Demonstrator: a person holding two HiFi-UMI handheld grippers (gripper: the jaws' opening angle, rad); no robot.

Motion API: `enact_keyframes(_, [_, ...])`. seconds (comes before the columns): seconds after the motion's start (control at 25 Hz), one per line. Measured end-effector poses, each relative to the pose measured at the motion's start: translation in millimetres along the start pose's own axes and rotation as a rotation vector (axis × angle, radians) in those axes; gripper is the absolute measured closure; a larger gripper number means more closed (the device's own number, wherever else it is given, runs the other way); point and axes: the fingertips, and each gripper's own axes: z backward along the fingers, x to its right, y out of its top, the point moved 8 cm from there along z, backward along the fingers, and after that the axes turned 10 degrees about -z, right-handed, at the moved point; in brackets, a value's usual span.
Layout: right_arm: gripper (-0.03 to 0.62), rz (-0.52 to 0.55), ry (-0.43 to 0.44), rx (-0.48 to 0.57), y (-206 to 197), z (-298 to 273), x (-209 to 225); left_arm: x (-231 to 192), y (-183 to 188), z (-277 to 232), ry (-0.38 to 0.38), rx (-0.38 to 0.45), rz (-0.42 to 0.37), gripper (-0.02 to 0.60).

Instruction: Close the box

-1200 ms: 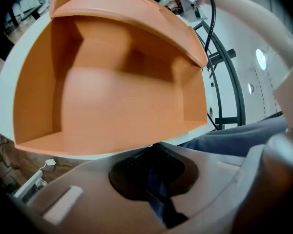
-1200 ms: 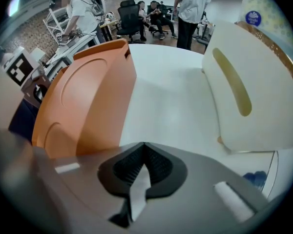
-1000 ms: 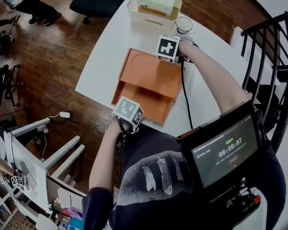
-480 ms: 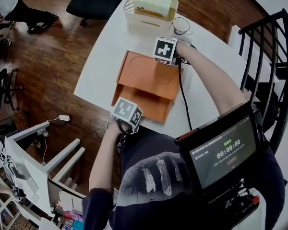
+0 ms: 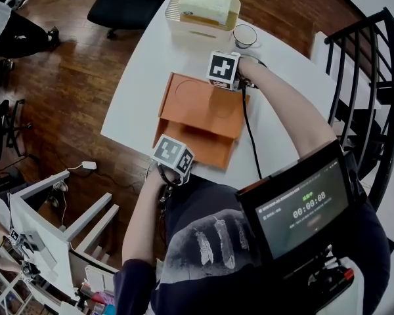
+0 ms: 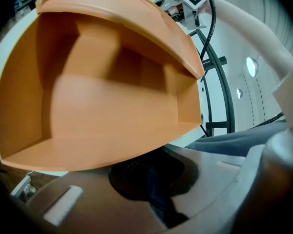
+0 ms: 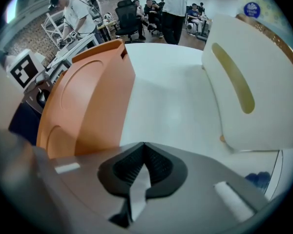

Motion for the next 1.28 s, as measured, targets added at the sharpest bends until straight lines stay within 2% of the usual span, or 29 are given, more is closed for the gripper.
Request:
enact_keyframes(0.48, [0.589,-0.031,0.033,0.002,1,-1,3,-5,15,5,-0.031,0.067,0.029,0.568])
enact_keyframes(0.8, [0.589,-0.060,0.057,0.016,-3,-1,8,-5,22,5,-0.030,0.057,0.022,0.568])
enact_keyframes(1.28, [0.589,-0.039,0.028,-0.012,2,0,1,-6,25,9,-0.019,0.070,0.010,0.568])
